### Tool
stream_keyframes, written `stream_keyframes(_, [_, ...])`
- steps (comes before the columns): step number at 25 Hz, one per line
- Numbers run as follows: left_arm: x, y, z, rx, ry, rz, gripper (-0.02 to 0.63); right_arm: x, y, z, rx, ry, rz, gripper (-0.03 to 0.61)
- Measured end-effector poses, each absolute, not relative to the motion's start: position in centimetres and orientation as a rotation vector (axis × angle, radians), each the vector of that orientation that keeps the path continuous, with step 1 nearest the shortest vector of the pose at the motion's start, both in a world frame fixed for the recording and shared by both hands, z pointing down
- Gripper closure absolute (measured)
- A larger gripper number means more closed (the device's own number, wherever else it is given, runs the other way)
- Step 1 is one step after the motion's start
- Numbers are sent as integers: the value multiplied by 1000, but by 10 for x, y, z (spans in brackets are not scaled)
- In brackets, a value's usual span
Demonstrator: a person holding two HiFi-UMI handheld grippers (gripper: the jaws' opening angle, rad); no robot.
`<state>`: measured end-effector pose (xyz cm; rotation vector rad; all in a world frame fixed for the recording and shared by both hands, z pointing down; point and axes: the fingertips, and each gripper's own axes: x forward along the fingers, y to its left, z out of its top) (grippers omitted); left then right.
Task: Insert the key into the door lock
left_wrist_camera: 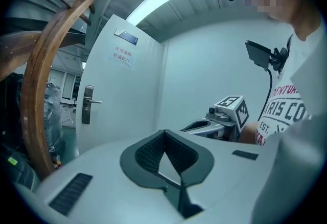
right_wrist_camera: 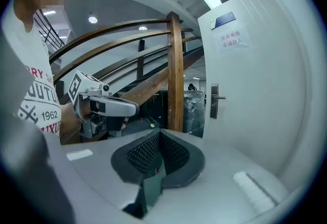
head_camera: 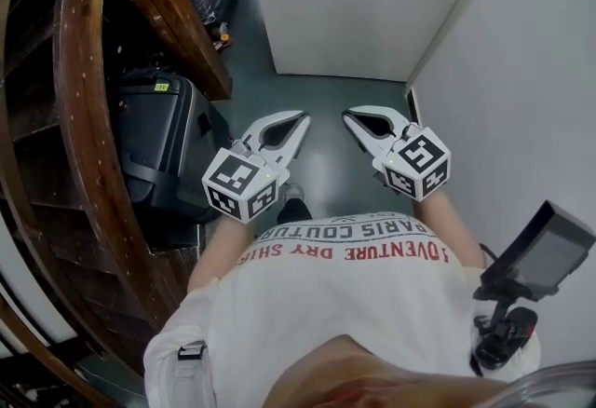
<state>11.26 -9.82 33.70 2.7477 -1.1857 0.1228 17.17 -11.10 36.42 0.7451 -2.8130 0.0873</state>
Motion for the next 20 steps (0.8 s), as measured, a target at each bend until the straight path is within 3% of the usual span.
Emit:
stream_keyframes(8, [173, 45, 324, 2752, -1225, 133, 612, 228, 27, 346, 716, -2873, 55, 577])
stream_keyframes(20, [184, 113, 327, 2723, -1258, 95, 612, 234, 94, 350, 670, -2906, 25, 577])
